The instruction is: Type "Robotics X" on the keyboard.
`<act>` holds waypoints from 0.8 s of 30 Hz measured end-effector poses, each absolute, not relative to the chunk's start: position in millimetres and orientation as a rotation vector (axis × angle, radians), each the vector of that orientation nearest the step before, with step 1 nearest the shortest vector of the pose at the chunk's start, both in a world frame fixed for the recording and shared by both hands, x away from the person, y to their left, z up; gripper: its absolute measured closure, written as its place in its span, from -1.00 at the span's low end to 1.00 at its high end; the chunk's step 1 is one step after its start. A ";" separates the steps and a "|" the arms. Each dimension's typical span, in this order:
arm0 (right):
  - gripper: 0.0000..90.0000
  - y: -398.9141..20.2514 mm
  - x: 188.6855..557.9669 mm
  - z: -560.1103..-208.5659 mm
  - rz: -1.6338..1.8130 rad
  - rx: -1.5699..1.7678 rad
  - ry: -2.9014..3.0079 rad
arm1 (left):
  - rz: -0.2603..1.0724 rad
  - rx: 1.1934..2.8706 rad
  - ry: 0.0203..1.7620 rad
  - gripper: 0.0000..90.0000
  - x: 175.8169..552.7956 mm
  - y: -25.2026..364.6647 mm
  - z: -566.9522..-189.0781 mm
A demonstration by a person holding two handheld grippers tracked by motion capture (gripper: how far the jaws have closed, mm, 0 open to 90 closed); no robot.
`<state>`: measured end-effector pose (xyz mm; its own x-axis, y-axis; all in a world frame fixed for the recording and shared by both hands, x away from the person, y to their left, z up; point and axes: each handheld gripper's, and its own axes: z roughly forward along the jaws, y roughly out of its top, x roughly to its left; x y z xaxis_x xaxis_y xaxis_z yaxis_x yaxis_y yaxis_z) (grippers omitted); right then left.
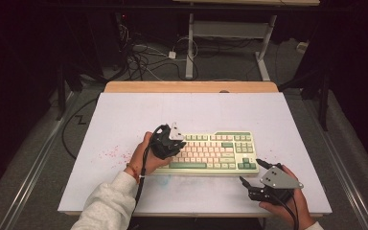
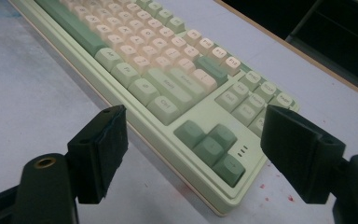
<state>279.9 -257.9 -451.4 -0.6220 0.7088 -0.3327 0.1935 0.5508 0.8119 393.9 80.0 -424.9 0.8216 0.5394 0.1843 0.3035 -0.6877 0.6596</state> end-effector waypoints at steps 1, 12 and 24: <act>-0.47 -257.9 279.8 -451.3 1.004 0.722 2.125 | 0.496 2.365 0.613 0.65 392.8 80.7 -424.8; -0.47 -257.8 280.3 -451.7 1.000 0.725 2.129 | 0.579 2.298 0.591 -0.02 380.1 86.5 -419.7; -0.47 -259.0 280.2 -450.9 1.006 0.727 2.126 | 0.638 2.200 0.542 -0.49 365.1 96.8 -415.5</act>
